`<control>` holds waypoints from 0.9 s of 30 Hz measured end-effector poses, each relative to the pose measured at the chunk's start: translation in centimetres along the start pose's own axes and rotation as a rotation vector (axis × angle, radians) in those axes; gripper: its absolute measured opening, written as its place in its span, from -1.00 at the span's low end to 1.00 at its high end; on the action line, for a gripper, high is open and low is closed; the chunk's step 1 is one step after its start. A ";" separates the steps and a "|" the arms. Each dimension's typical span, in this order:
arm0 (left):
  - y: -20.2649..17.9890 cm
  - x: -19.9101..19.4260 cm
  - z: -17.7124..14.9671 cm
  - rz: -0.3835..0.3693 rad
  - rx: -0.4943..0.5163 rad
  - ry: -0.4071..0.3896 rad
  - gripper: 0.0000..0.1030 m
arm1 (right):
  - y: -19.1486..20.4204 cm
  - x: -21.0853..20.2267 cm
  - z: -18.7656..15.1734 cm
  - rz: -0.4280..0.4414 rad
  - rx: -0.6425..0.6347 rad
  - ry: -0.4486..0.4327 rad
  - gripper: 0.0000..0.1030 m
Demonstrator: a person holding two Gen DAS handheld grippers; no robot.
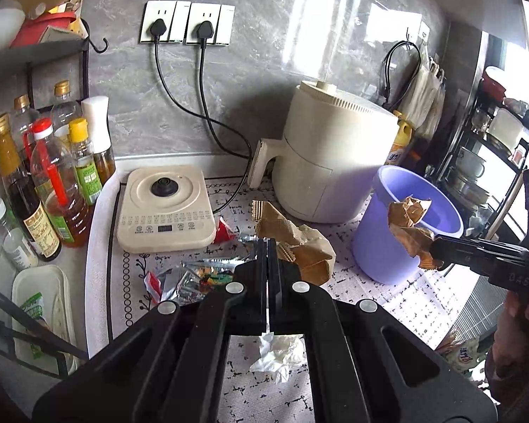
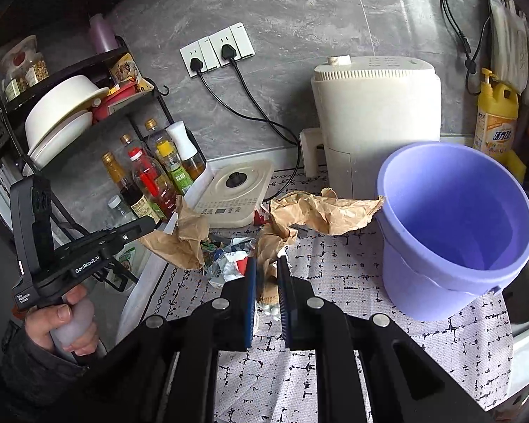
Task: Collect trash
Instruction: 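Carry both brown papers over the lavender bucket with both tools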
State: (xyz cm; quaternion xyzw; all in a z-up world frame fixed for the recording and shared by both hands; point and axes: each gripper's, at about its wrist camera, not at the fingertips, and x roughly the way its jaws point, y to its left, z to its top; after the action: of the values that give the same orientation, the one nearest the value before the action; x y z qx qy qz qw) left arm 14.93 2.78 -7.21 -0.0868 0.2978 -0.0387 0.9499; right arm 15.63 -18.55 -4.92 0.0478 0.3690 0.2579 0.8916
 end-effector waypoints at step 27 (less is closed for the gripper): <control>-16.0 9.4 9.3 -0.344 0.241 -0.048 -0.97 | -13.9 -7.6 4.2 -0.309 0.187 -0.211 0.13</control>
State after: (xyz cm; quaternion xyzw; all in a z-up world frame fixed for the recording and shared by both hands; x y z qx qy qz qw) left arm 27.61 -12.79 -1.94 -0.0231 0.2489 -0.2336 0.9397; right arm 19.88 -33.81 -0.91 0.1000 0.2989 0.0760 0.9460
